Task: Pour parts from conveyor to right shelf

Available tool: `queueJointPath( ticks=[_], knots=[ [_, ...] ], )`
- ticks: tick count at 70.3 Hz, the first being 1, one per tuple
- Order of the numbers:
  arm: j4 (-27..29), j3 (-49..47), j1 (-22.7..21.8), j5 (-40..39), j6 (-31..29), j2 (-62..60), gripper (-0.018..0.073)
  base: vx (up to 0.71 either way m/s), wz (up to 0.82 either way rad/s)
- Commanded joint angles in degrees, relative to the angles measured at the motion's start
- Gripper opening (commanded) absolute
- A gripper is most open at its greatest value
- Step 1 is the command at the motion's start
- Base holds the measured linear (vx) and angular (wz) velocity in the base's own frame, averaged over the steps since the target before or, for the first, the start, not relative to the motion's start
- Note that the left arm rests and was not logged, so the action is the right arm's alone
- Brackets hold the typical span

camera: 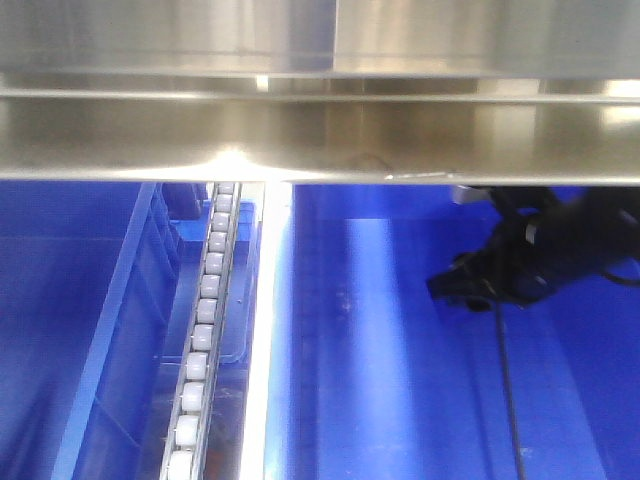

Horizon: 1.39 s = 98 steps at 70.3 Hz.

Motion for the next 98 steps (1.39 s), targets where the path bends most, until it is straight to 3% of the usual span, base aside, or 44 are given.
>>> queueJointPath(
  ticks=[1,39,64,79,98],
  knots=[
    [-0.38,-5.27,-0.04,1.77,0.03,1.34,0.0127,0.0,0.0],
    [-1.16,-12.05,-0.04,6.64,2.29,11.11,0.0343,0.0,0.0],
    [-3.4,-12.05,-0.04,6.7,4.33,12.29,0.0557,0.0,0.0],
    [-5.61,-12.09,-0.04,5.88,4.49,11.01,0.0572,0.0,0.0],
    [-7.33,-11.77,-0.04,-2.02,3.25,3.98,0.0572,0.0,0.0]
  ],
)
